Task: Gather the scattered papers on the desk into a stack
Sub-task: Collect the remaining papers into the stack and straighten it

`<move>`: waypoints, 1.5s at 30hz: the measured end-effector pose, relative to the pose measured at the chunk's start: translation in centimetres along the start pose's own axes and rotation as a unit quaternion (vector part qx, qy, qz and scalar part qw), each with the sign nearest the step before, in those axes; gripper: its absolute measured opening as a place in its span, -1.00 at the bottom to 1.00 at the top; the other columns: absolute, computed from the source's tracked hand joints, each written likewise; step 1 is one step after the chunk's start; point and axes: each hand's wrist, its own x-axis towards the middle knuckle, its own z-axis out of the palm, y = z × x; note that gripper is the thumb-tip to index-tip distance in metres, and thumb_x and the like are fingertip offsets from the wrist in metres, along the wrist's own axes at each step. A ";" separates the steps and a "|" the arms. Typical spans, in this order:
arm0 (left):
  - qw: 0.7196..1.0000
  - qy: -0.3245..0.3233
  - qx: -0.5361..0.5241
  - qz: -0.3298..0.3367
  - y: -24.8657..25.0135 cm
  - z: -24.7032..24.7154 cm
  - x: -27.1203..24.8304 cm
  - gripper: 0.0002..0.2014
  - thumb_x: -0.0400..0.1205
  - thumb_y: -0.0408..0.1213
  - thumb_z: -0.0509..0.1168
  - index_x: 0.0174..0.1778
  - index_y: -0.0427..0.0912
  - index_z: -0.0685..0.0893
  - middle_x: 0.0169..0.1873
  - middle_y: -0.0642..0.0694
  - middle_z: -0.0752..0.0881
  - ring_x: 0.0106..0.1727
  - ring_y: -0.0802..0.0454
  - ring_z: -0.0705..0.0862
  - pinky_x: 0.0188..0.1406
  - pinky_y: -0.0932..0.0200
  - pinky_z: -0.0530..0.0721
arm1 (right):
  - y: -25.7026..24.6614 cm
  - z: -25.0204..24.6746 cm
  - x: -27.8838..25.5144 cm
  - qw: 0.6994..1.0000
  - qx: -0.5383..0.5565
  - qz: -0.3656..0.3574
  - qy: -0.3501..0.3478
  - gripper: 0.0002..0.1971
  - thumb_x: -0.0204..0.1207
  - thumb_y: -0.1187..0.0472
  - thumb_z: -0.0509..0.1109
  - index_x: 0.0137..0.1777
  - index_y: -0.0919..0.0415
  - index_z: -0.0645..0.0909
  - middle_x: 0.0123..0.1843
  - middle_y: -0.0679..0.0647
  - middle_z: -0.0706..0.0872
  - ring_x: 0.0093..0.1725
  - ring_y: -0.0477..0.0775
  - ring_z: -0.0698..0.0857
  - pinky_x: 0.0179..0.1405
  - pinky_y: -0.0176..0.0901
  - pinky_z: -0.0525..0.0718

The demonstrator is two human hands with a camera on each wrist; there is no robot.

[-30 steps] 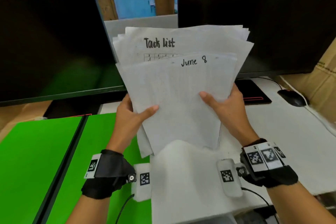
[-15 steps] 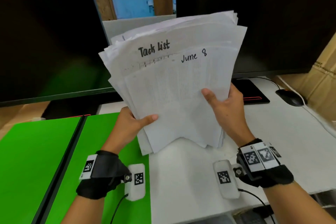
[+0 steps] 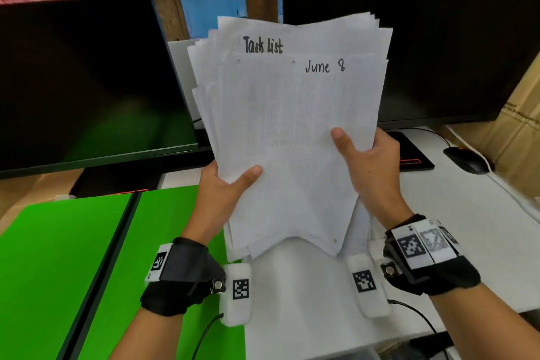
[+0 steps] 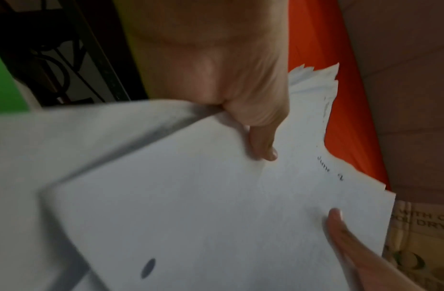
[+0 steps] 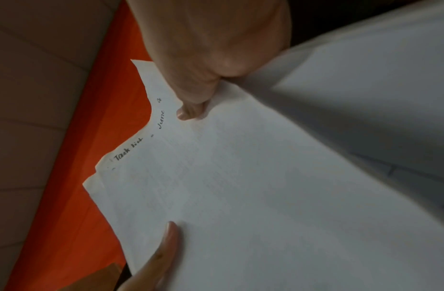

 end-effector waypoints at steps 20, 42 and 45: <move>0.996 0.047 -0.051 0.063 0.6 0.6 -0.1 -0.50 0.24 -0.33 0.59 0.12 -0.15 0.71 -0.04 0.15 0.85 0.06 0.10 0.80 0.03 0.18 0.76 | 0.8 -0.1 -1.8 0.999 -0.012 -0.012 -0.047 -0.57 0.49 0.07 0.50 0.32 -0.01 0.47 0.17 -0.27 0.68 0.15 -0.39 0.67 0.00 -0.56 0.62; 0.935 0.214 0.226 0.170 6.4 -0.9 -1.6 -0.15 0.35 -0.19 0.64 0.53 -0.19 0.38 0.36 -0.11 0.42 0.28 -0.06 0.55 0.13 0.18 0.61 | -1.9 -0.9 0.9 0.965 -0.226 -0.003 -0.130 -0.77 0.37 0.33 0.59 0.03 0.23 0.72 -0.09 0.07 0.80 -0.14 0.03 0.79 -0.15 -0.06 0.79; 0.844 0.191 0.342 0.367 12.6 0.4 -4.2 -0.09 0.42 -0.05 0.61 0.57 -0.37 0.33 0.45 -0.35 0.38 0.45 -0.24 0.42 0.44 -0.03 0.42 | -5.7 0.4 2.2 0.906 -0.378 -0.107 -0.156 -0.87 0.34 0.28 0.56 -0.23 0.16 0.63 -0.32 0.05 0.69 -0.28 0.14 0.70 -0.37 -0.12 0.61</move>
